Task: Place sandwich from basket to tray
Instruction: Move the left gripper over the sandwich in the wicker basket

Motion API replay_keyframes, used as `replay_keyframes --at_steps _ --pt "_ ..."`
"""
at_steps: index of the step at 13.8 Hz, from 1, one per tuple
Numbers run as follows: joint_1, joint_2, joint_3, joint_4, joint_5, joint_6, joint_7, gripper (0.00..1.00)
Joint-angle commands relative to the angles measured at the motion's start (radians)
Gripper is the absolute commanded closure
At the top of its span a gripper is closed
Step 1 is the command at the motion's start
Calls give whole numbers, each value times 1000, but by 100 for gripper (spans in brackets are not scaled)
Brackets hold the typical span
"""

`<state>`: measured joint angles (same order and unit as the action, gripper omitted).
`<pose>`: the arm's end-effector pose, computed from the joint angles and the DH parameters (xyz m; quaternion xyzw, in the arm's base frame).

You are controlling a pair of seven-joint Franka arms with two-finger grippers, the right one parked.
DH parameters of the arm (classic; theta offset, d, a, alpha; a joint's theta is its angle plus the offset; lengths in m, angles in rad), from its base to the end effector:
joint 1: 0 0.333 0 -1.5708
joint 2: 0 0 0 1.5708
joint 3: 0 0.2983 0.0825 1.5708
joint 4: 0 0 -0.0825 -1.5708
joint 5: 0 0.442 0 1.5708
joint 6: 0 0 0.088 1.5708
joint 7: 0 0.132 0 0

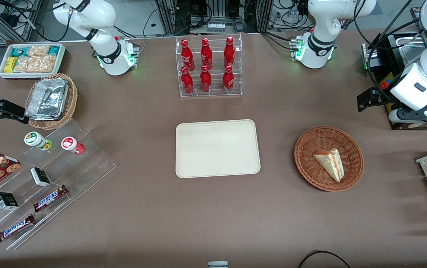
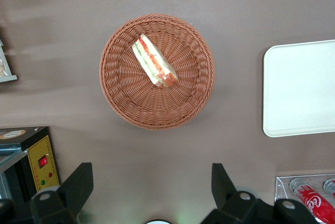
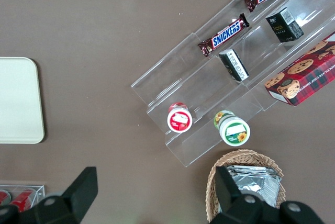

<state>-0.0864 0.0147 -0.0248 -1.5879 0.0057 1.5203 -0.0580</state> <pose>0.6045 -0.0666 0.5597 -0.9988 0.0266 0.0408 0.0061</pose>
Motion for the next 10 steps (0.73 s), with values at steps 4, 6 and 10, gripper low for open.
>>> replay_keyframes --at_steps 4,6,10 --pt "-13 13 32 14 8 4 14 0" --pt "-13 31 37 5 10 23 6 0" --pt "-4 34 57 -153 10 205 -5 0"
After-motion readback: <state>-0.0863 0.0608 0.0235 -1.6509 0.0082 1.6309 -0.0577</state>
